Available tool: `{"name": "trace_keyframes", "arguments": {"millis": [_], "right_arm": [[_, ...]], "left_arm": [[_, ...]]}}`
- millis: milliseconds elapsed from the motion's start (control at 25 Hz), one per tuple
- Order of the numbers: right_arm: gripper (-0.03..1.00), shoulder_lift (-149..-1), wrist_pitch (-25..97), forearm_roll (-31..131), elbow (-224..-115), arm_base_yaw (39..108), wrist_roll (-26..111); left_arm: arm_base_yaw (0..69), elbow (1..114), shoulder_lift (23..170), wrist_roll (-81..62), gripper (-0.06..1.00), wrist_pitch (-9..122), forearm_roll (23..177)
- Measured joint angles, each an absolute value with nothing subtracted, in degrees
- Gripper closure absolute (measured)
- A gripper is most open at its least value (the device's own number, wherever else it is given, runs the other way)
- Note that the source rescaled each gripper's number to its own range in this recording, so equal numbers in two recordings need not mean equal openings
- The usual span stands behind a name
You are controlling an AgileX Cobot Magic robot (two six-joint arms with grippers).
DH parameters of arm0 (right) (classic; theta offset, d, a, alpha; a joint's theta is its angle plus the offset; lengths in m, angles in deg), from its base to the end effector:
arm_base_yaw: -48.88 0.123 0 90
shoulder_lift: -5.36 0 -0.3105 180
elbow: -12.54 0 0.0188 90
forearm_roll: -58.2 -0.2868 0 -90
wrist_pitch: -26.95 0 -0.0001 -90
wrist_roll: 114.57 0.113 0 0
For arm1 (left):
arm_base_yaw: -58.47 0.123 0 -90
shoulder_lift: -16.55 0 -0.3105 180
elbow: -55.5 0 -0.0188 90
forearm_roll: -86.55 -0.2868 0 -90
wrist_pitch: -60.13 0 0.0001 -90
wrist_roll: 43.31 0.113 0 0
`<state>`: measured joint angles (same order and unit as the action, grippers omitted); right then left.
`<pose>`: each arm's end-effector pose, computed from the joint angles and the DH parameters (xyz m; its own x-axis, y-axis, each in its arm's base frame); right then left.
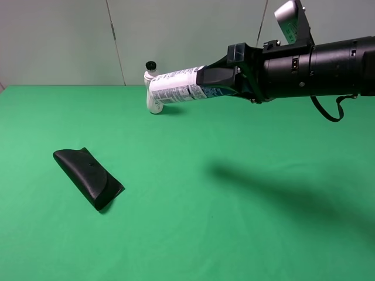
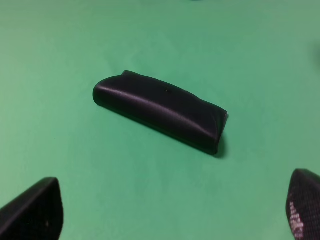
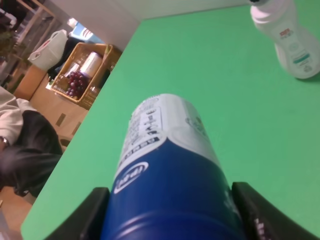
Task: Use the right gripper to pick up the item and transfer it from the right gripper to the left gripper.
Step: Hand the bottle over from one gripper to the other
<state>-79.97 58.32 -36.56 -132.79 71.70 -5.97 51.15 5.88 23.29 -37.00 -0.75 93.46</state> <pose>0.2708 0.1776 0.2614 -0.6932 0.0881 -0.7154 -0.5189 0.6279 0.5801 0.0183 -0.0143 0.2828 -0.4394 0.1078 -0.8918 0.2424 0.9702 -0.0022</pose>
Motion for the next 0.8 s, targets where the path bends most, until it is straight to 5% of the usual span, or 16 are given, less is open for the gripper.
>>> {"name": "trace_keyframes", "arguments": {"millis": [800], "right_arm": [[0.95,-80.0,59.0,-35.8,-132.8,71.7,-5.2]], "left_arm": [[51.2,6.3,23.3,-35.3,-0.06,-0.2,94.8]]}}
